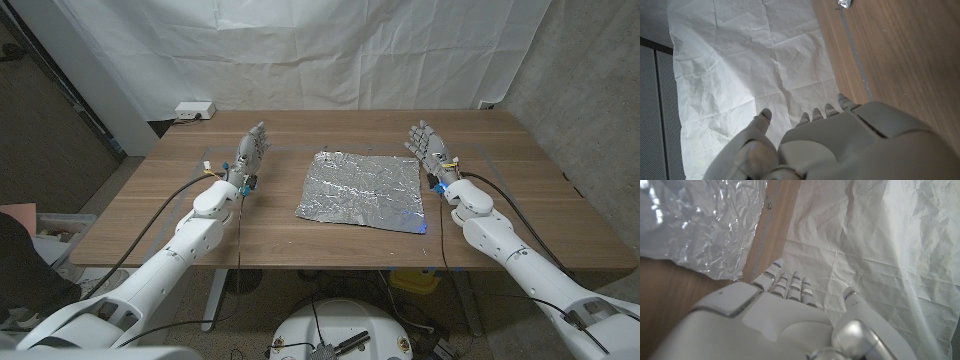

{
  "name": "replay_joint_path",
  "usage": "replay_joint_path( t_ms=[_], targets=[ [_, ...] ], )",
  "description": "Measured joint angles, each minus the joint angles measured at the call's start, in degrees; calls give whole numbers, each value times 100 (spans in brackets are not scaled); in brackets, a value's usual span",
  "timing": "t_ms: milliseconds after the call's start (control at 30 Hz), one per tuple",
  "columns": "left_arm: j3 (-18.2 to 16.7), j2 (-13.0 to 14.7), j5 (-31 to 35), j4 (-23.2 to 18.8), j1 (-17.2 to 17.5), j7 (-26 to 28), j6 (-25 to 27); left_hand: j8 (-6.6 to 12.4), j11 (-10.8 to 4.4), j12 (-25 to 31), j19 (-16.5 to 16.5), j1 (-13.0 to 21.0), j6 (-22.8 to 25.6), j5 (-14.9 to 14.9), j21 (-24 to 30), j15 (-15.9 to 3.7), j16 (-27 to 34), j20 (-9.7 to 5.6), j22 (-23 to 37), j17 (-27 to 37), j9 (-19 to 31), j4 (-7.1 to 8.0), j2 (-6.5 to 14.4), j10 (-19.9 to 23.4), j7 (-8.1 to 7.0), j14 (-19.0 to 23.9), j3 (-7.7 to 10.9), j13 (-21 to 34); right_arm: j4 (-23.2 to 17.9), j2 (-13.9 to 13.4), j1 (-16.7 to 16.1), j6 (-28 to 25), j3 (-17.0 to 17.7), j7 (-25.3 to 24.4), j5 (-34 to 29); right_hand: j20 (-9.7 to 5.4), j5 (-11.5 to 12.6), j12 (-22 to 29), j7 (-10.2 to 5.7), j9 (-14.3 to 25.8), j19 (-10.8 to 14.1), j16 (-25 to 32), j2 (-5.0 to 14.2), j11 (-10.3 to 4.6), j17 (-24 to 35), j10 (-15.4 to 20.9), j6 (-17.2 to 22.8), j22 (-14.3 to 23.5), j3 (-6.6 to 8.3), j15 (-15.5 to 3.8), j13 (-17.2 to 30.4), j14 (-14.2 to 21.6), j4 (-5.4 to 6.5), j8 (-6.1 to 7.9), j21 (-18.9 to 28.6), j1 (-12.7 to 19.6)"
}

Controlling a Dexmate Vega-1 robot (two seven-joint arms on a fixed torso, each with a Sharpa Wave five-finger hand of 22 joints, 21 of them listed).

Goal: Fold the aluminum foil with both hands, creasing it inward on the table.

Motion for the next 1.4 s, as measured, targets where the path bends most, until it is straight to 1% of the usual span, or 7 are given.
replay_joint_path(
  t_ms=[300,767,800,967,1067,1300,1400],
  targets=[
    [-253,-107,792,-66,52,-145,0,22,0,0,-19,7,-21,0,0,0,0,-19,1,-15,0,-16,7,0,-21,0,16,0,-84,71,-42,-94,65,-53,-137,0,-1,0,0,0,-1,0,-8,0,-17,0,0,0,23,0,0,0,-24,0,0,37],
    [-367,-105,1954,-249,153,-234,-98,65,-54,45,-18,69,-20,0,0,1,0,-18,0,-15,-1,-63,67,-6,-20,1,62,-1,-297,88,-169,-183,177,-130,-289,1,-1,0,0,-1,-1,0,7,0,-16,-1,-1,-1,79,0,-1,0,-79,0,0,98],
    [-401,-67,2039,-364,212,-244,-100,65,-54,45,-19,69,-20,0,0,1,0,-18,0,-15,-1,-63,66,-6,-20,1,62,-1,-316,86,-183,-183,185,-130,-289,1,-1,0,0,-1,-1,0,7,0,-16,-1,-1,-1,79,0,-1,0,-79,0,0,98],
    [-413,0,2371,-515,274,-280,-118,65,-76,45,-19,70,-20,0,0,1,0,-19,0,-15,-1,-80,65,-28,-20,1,78,-1,-406,67,-246,-200,223,-169,-332,1,-1,0,0,-1,-1,0,31,0,-16,-1,-1,-1,85,0,0,0,-85,0,0,121],
    [-414,49,2598,-606,317,-294,-127,65,-84,45,-27,114,-20,0,0,1,0,-73,0,-15,-1,-93,21,-36,-20,1,96,-1,-465,52,-294,-207,244,-199,-358,1,-1,0,0,-1,-1,0,30,0,-16,-1,-1,-1,102,0,-1,0,-103,0,0,121],
    [-392,153,3008,-799,400,-325,-157,65,-114,45,-27,129,-20,0,-25,1,0,-72,-1,-15,-1,-71,36,-6,-20,1,118,-2,-612,18,-411,-213,291,-273,-402,1,-1,1,0,-1,-2,0,30,0,-15,-1,-1,-1,102,0,-1,0,-103,0,0,121],
    [-366,219,3202,-906,437,-351,-171,65,-113,45,-27,129,-20,0,-25,1,0,-72,-1,-15,-1,-94,36,-6,-20,1,141,-2,-677,2,-464,-213,315,-313,-422,1,-1,1,0,-1,-1,0,14,0,-15,-1,-1,-1,102,1,-1,1,-103,0,0,137]
  ],
)
